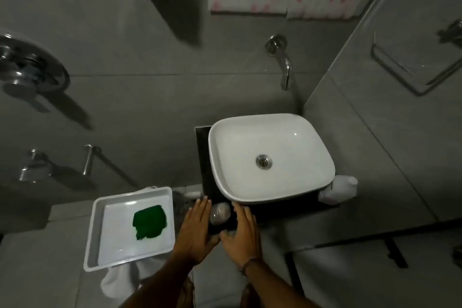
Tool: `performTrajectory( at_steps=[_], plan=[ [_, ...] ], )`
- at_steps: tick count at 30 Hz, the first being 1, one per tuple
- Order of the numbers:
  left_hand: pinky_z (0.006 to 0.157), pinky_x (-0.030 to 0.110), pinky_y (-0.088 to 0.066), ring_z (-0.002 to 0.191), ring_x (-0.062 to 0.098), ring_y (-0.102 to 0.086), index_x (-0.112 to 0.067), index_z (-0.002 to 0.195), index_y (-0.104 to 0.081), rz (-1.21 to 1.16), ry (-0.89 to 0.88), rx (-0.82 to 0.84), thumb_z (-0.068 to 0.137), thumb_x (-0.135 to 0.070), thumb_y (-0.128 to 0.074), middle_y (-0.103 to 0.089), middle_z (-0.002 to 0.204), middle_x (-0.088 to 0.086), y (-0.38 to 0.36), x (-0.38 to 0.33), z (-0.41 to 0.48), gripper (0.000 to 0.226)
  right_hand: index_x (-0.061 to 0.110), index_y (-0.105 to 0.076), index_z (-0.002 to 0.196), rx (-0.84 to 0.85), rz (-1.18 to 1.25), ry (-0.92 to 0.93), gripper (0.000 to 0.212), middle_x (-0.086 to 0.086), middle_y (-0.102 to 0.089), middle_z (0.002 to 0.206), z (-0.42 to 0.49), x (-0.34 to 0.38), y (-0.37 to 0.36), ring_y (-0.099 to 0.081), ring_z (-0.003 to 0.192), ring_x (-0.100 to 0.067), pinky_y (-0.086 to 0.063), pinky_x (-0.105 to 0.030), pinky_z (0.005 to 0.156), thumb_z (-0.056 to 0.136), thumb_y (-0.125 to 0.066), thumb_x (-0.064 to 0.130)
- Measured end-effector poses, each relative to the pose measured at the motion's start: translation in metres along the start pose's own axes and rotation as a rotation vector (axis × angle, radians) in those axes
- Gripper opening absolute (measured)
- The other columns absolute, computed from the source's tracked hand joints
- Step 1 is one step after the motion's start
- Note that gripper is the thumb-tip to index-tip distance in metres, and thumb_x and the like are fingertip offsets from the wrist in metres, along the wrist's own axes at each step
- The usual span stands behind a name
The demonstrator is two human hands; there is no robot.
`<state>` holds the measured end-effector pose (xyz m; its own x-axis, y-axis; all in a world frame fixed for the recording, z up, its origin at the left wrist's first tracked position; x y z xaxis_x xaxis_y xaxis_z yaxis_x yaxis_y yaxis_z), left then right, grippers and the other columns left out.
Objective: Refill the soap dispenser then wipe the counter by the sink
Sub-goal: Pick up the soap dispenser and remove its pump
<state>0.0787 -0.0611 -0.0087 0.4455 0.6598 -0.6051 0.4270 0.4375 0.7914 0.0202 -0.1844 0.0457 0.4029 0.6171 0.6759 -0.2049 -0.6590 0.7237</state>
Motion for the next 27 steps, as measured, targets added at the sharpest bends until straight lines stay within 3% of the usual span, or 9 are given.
performTrajectory(
  at_steps=[3,6,10,12,15,18,21,23,27],
  plan=[
    [0.131,0.043,-0.026,0.161,0.03,-0.029,-0.006,0.165,-0.029,-0.251,0.056,0.023,0.097,-0.026,-0.074,-0.031,0.173,0.012,-0.008,0.009,0.018,0.084,0.036,-0.064,0.116,-0.061,0.233,-0.144,0.051,0.015,-0.06,0.117,0.01,-0.006,-0.016,-0.064,0.099,-0.009,-0.051,-0.008,0.078,0.073,-0.087,0.017],
    [0.113,0.04,-0.047,0.137,0.032,-0.061,-0.011,0.15,-0.057,-0.402,0.131,-0.008,0.091,-0.033,-0.068,-0.064,0.149,0.012,-0.001,0.013,0.028,0.065,0.028,-0.072,0.102,-0.169,0.317,-0.267,0.042,0.011,-0.068,0.104,0.018,-0.014,-0.019,-0.068,0.089,-0.01,-0.06,-0.024,0.077,0.067,-0.094,0.023],
    [0.103,0.039,-0.056,0.119,0.026,-0.071,-0.013,0.138,-0.069,-0.471,0.086,-0.028,0.083,-0.035,-0.073,-0.074,0.132,0.008,0.002,0.019,0.035,0.059,0.025,-0.073,0.09,-0.275,0.355,-0.309,0.027,0.007,-0.071,0.094,0.024,-0.017,-0.022,-0.069,0.083,-0.01,-0.065,-0.034,0.074,0.071,-0.091,0.017],
    [0.103,0.037,-0.056,0.118,0.019,-0.07,-0.014,0.137,-0.07,-0.502,0.073,-0.036,0.082,-0.035,-0.076,-0.075,0.131,0.006,0.002,0.023,0.036,0.059,0.022,-0.076,0.096,-0.256,0.341,-0.272,0.028,0.004,-0.073,0.101,0.028,-0.017,-0.025,-0.069,0.091,-0.01,-0.064,-0.039,0.083,0.075,-0.084,0.006],
    [0.102,0.033,-0.055,0.117,0.015,-0.068,-0.014,0.137,-0.07,-0.52,0.034,-0.027,0.081,-0.046,-0.07,-0.075,0.13,0.004,0.001,0.022,0.035,0.064,0.026,-0.071,0.121,-0.144,0.393,-0.22,0.056,0.005,-0.07,0.12,0.029,-0.016,-0.032,-0.066,0.108,-0.004,-0.059,-0.035,0.099,0.076,-0.077,-0.008],
    [0.104,0.039,-0.057,0.119,0.019,-0.07,-0.015,0.138,-0.069,-0.489,0.014,-0.028,0.085,-0.034,-0.074,-0.075,0.132,0.005,-0.002,0.023,0.037,0.057,0.03,-0.053,0.141,-0.162,0.493,-0.271,0.084,0.006,-0.065,0.126,0.024,-0.018,-0.036,-0.063,0.118,-0.011,-0.058,-0.029,0.097,0.071,-0.087,-0.002],
    [0.104,0.037,-0.056,0.118,0.018,-0.069,-0.015,0.139,-0.068,-0.479,-0.004,-0.039,0.085,-0.023,-0.085,-0.075,0.132,0.006,-0.004,0.024,0.04,0.057,0.043,-0.054,0.127,-0.239,0.477,-0.279,0.076,0.011,-0.064,0.12,0.024,-0.017,-0.029,-0.064,0.12,-0.019,-0.06,-0.036,0.097,0.075,-0.085,-0.003],
    [0.103,0.036,-0.055,0.119,0.019,-0.069,-0.016,0.14,-0.068,-0.484,-0.007,-0.035,0.084,-0.022,-0.088,-0.075,0.132,0.004,-0.004,0.024,0.04,0.059,0.039,-0.053,0.133,-0.208,0.535,-0.26,0.077,0.003,-0.065,0.13,0.026,-0.018,-0.032,-0.063,0.123,-0.023,-0.06,-0.044,0.097,0.08,-0.078,-0.01],
    [0.104,0.041,-0.057,0.119,0.024,-0.07,-0.012,0.14,-0.067,-0.475,-0.022,-0.05,0.087,-0.021,-0.084,-0.074,0.132,0.008,-0.004,0.022,0.039,0.056,0.028,-0.047,0.145,-0.28,0.552,-0.268,0.085,-0.002,-0.066,0.131,0.018,-0.019,-0.028,-0.066,0.116,-0.017,-0.063,-0.036,0.091,0.075,-0.086,-0.002]
  ],
)
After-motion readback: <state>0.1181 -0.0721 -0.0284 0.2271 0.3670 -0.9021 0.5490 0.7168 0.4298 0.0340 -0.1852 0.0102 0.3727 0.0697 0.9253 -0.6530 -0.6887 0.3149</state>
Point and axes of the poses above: each hand's wrist, its own z-axis towards the middle knuckle, its own y-axis out of the back of the hand, x = y × z, the point moved 10 cm from there along z, towards the middle knuckle
